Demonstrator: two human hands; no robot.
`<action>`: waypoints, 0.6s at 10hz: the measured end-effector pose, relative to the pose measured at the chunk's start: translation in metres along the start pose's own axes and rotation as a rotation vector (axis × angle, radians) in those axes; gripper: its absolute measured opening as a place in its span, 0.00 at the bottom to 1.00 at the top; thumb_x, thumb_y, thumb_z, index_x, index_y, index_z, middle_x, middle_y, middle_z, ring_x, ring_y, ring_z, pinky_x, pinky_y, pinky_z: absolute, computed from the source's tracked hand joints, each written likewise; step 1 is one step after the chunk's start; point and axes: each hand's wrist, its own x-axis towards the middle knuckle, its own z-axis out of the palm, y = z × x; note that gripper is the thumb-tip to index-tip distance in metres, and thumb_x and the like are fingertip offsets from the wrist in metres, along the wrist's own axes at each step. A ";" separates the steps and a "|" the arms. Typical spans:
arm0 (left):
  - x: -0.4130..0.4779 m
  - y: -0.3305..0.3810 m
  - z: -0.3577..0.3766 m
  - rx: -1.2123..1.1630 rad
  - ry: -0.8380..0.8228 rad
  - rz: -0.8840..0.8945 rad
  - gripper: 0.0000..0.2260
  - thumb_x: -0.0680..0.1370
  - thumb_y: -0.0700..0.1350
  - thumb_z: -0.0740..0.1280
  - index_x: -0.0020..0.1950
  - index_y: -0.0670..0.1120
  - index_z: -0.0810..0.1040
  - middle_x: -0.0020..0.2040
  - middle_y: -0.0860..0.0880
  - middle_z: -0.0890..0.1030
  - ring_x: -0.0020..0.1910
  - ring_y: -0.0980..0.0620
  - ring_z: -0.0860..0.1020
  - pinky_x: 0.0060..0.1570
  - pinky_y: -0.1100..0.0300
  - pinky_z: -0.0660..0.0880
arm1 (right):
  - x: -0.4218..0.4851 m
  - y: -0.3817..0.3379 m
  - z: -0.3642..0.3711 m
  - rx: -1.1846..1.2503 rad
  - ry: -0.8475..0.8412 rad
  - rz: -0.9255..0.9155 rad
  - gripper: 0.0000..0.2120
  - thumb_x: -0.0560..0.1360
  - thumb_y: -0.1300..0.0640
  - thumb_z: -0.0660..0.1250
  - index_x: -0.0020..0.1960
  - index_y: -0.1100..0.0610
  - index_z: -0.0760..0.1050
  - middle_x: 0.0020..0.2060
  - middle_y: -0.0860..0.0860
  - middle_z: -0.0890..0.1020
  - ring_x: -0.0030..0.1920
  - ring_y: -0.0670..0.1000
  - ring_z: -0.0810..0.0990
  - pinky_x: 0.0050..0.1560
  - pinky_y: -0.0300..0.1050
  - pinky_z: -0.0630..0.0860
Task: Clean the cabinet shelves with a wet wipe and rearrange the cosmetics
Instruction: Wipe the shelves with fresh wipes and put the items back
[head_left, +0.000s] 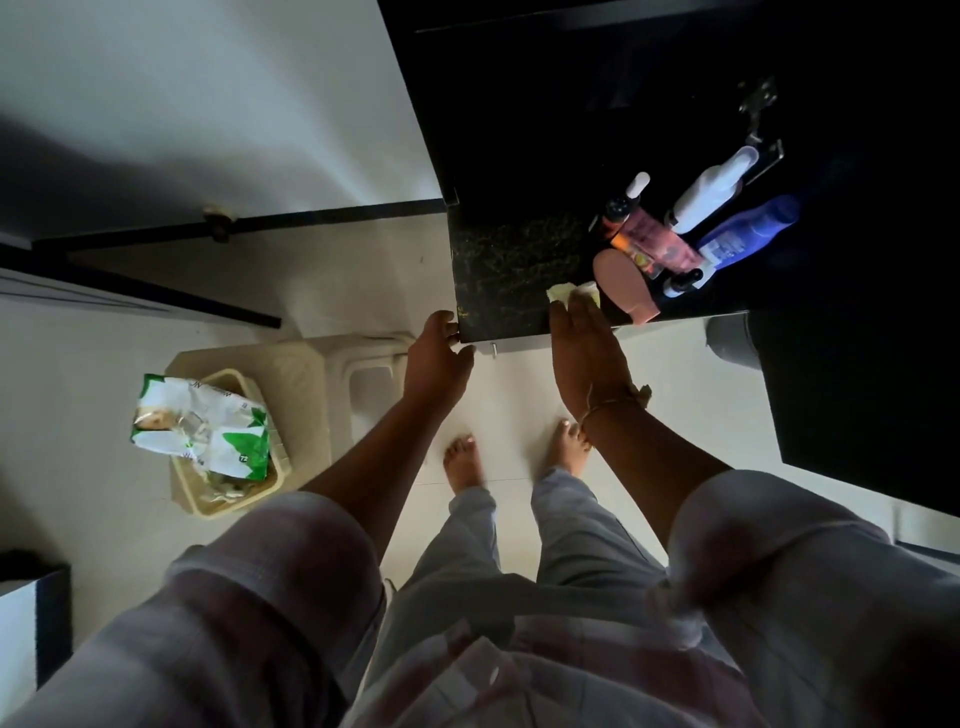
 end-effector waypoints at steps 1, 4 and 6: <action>0.003 -0.004 0.000 -0.070 -0.015 -0.028 0.21 0.75 0.32 0.66 0.67 0.40 0.68 0.61 0.45 0.80 0.59 0.50 0.79 0.56 0.56 0.76 | 0.006 -0.009 0.000 0.068 0.109 0.057 0.24 0.82 0.66 0.52 0.76 0.69 0.54 0.73 0.66 0.63 0.75 0.62 0.62 0.77 0.51 0.58; 0.013 -0.019 -0.010 -0.228 -0.037 -0.113 0.21 0.76 0.28 0.58 0.67 0.40 0.69 0.55 0.47 0.77 0.54 0.53 0.78 0.42 0.74 0.75 | 0.036 -0.064 -0.006 0.253 0.042 -0.053 0.19 0.79 0.66 0.56 0.69 0.61 0.68 0.66 0.58 0.71 0.65 0.59 0.69 0.64 0.52 0.69; 0.023 -0.036 -0.018 -0.175 -0.068 -0.077 0.22 0.77 0.29 0.61 0.71 0.40 0.68 0.66 0.42 0.75 0.64 0.49 0.76 0.47 0.73 0.75 | 0.030 -0.088 0.008 0.233 -0.052 -0.230 0.15 0.81 0.63 0.53 0.64 0.61 0.72 0.62 0.58 0.75 0.62 0.59 0.72 0.60 0.53 0.72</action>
